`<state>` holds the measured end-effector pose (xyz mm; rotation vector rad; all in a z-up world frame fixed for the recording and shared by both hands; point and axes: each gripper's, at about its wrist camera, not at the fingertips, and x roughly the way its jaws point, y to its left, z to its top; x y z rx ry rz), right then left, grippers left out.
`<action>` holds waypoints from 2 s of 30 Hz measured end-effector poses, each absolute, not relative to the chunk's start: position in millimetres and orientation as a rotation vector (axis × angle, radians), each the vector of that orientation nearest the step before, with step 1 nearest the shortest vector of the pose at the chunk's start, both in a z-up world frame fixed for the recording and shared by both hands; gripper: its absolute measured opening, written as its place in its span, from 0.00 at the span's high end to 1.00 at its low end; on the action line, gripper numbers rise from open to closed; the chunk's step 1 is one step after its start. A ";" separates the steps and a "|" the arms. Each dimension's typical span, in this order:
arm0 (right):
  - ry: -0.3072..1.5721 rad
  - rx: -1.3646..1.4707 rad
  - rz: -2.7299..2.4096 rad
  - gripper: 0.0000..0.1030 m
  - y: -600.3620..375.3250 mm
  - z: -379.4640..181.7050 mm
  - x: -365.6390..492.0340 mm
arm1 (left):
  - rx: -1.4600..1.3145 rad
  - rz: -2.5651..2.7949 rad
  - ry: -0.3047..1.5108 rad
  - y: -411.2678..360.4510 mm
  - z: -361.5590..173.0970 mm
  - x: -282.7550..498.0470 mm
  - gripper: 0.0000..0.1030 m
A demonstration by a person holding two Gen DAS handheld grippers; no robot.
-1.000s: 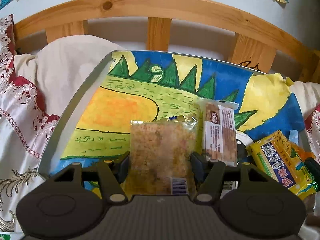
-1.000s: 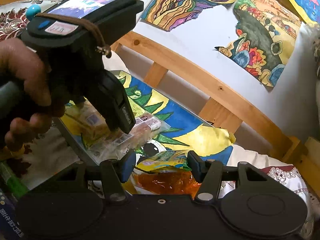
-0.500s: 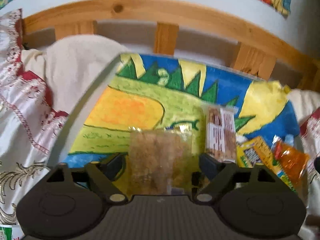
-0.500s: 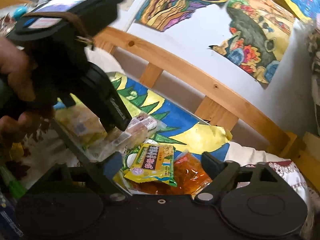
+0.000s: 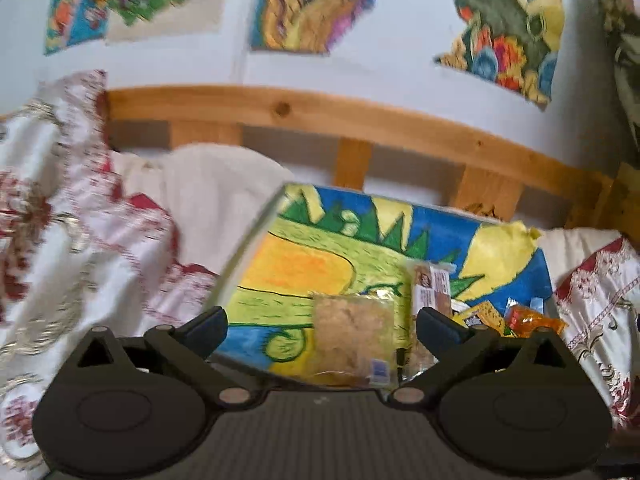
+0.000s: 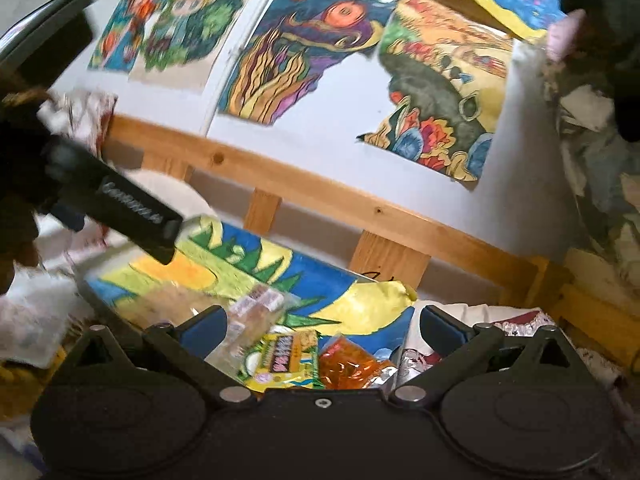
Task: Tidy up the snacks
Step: 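Open both tools and withdraw them from the tray toward the remaining snacks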
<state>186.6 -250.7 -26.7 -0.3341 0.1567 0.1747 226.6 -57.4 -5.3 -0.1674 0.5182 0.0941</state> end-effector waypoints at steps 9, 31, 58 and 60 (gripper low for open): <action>0.090 -0.207 0.183 0.01 -257.4 5.6 131.2 | -0.164 0.119 0.433 -34.8 15.0 147.1 0.01; 0.137 -0.165 0.202 0.01 -250.8 11.5 30.1 | 0.012 -0.013 0.479 -14.6 5.5 42.0 0.01; 0.401 -0.149 0.266 0.01 -233.2 -16.1 20.3 | 0.137 -0.018 0.645 -7.7 -19.2 29.9 0.01; 0.415 -0.150 0.270 0.01 -232.5 -17.1 22.4 | 0.142 -0.012 0.656 -7.4 -20.8 31.1 0.01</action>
